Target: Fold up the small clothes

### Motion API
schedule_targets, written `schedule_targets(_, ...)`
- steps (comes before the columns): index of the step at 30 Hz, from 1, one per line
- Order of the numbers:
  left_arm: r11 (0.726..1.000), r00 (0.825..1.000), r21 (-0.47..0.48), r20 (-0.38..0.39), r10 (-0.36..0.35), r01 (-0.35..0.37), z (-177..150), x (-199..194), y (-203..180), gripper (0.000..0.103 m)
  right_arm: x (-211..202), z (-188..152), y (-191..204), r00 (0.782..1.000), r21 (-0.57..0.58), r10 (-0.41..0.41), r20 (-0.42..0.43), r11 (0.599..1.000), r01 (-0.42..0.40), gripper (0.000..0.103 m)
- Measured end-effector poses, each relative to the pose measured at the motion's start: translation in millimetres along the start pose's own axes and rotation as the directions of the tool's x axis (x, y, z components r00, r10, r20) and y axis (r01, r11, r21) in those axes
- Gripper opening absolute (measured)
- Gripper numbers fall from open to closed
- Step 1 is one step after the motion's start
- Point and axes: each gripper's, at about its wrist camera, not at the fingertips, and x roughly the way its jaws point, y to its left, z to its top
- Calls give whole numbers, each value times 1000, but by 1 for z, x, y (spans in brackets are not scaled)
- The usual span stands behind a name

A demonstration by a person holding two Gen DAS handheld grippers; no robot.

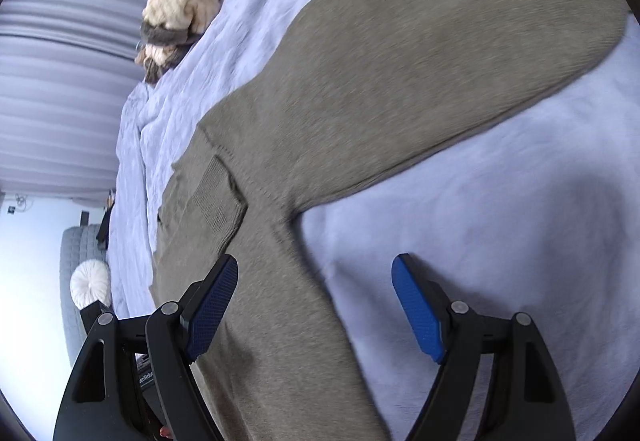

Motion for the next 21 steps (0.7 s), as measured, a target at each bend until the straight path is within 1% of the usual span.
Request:
schedule_targets(2, 1000, 1000, 10, -16, -3, 3, 3, 2, -11, 101, -12, 9, -12, 999, 31, 2, 34, 1000, -3, 82)
schedule_targets(5, 1000, 1000, 18, -11, 4, -4, 9, 4, -29, 101, -31, 24, -35, 996, 85, 0, 93, 996, -8, 82)
schedule_targets(6, 1000, 1000, 20, -14, -10, 10, 12, 4, -39, 101, -39, 31, -46, 993, 114, -4, 122, 993, -10, 82)
schedule_targets(9, 997, 996, 13, -44, -75, 76, 29, 19, -44, 101, -58, 43, -73, 983, 189, -15, 186, 982, -21, 82)
schedule_targets(10, 996, 995, 11, -49, -82, 83, 31, 22, -49, 101, -64, 47, -84, 978, 223, -20, 206, 974, -27, 82)
schedule_targets(15, 997, 997, 5, 0, -74, 74, 45, 23, -81, 101, -80, 62, -129, 957, 349, -14, 289, 933, -92, 82)
schedule_targets(20, 997, 995, 23, 64, -74, 72, 58, 20, -116, 101, -77, 81, -158, 939, 416, 32, 341, 891, -182, 82)
schedule_targets(21, 997, 995, 26, 73, -73, 72, 62, 21, -128, 101, -76, 86, -162, 932, 429, 48, 358, 879, -210, 82)
